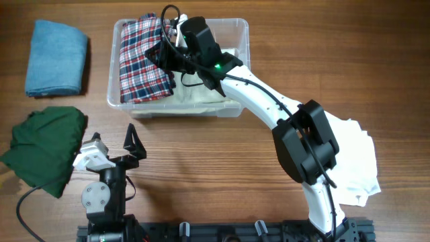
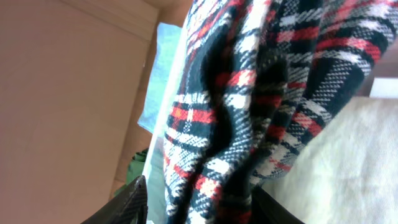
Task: Pack container
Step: 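Lower the plaid cloth into the bin's left half and release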
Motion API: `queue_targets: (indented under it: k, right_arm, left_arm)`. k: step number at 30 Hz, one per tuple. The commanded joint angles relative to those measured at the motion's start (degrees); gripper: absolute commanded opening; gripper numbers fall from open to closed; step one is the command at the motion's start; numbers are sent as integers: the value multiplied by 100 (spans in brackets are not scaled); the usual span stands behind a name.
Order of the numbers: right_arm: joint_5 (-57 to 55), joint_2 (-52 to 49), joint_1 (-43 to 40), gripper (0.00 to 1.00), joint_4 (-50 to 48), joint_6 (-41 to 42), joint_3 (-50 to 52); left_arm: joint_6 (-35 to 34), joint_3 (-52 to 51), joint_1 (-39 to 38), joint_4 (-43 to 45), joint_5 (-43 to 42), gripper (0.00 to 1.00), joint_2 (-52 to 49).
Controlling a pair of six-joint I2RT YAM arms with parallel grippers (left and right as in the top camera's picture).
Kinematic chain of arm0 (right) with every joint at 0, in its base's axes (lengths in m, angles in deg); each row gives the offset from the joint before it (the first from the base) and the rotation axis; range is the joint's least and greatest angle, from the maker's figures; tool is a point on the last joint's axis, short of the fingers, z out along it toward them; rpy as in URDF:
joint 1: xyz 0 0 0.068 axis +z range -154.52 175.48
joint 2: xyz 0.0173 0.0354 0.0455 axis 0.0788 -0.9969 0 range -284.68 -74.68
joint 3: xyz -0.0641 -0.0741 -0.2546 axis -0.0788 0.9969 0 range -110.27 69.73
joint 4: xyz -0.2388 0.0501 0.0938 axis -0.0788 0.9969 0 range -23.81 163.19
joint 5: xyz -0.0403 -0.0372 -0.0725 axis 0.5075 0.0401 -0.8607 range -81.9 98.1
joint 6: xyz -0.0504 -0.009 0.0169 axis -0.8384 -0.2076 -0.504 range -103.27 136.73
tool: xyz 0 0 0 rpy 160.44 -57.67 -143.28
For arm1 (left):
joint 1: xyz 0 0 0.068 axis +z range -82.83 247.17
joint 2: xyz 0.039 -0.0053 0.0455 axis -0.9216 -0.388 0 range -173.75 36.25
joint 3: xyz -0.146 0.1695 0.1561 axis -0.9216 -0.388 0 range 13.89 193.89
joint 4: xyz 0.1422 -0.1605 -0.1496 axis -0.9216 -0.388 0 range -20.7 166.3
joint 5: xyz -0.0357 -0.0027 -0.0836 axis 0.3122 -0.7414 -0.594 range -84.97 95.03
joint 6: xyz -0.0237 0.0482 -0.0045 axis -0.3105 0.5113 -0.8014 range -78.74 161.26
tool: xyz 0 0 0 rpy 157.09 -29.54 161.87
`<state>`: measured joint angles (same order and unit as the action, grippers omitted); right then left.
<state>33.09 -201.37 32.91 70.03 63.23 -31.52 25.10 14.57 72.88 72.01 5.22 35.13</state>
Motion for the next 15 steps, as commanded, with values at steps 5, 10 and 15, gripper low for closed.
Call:
queue_targets:
  k: [5,10,15]
  right_arm:
    - [-87,-92,22,64,127,-94,-42]
    - [-621,94,4,80,651,-741,-42]
    - [-1360,516,-7,100,1250,-1543,-44]
  left_arm:
    - [94,-35,-26,15,55,100,31]
    - [94,-35,-26,15,55,100,31]
    - [94,-35,-26,15,55,100,31]
